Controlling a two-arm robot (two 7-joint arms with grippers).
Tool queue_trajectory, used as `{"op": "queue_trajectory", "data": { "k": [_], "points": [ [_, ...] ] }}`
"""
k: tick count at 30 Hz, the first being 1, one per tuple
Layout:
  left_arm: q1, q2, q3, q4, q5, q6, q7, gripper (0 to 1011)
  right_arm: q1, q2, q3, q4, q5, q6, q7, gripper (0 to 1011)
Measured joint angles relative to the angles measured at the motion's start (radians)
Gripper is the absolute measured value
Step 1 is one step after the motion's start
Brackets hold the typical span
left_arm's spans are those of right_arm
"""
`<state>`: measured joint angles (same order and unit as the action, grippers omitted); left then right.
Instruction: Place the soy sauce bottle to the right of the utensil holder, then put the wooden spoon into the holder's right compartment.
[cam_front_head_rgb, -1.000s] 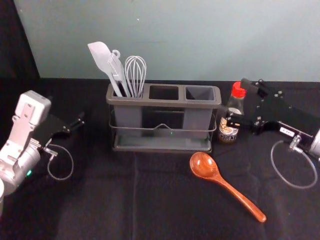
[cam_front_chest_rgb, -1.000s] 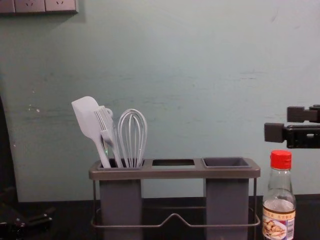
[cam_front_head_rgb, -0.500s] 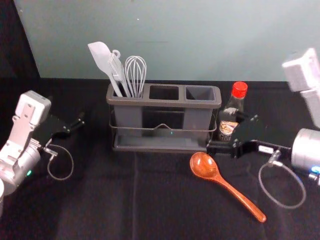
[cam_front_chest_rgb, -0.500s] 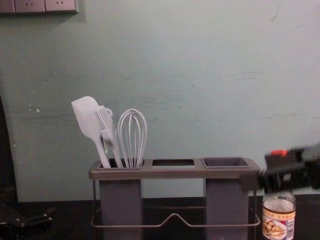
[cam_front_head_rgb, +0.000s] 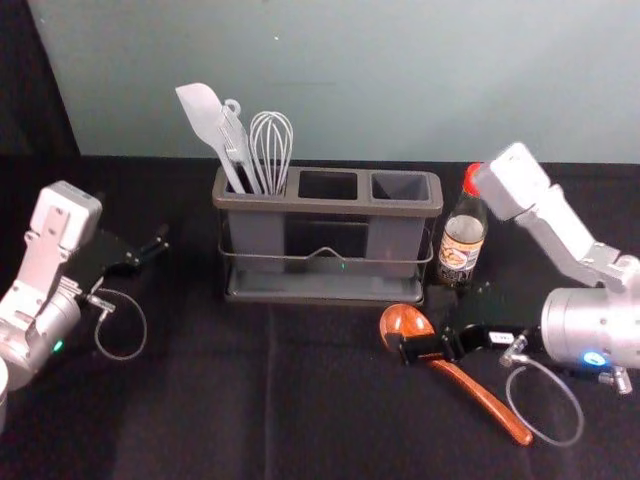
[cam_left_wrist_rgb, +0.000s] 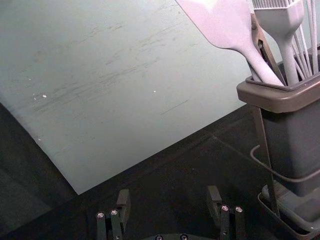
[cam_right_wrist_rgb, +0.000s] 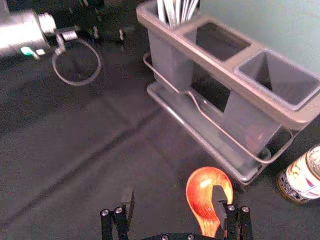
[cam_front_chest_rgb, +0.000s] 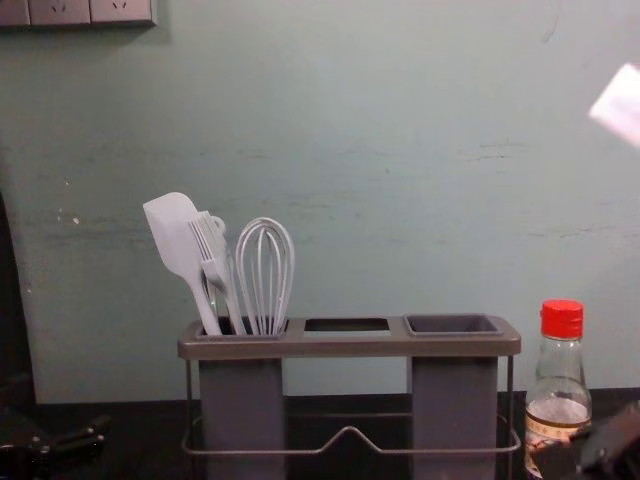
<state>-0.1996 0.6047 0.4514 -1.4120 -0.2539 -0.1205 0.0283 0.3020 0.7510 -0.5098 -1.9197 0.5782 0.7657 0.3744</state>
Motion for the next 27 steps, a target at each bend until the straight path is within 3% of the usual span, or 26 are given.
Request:
{"op": "queue_trajectory", "data": {
  "k": [7, 27],
  "points": [
    [0.000, 0.000, 0.000, 0.000, 0.000, 0.000, 0.000, 1005, 0.034, -0.010, -0.049, 0.038, -0.047, 0.034, 0.001, 1002],
    [0.000, 0.000, 0.000, 0.000, 0.000, 0.000, 0.000, 1005, 0.091, -0.069, -0.104, 0.170, -0.140, 0.080, 0.048, 1003]
  ]
}}
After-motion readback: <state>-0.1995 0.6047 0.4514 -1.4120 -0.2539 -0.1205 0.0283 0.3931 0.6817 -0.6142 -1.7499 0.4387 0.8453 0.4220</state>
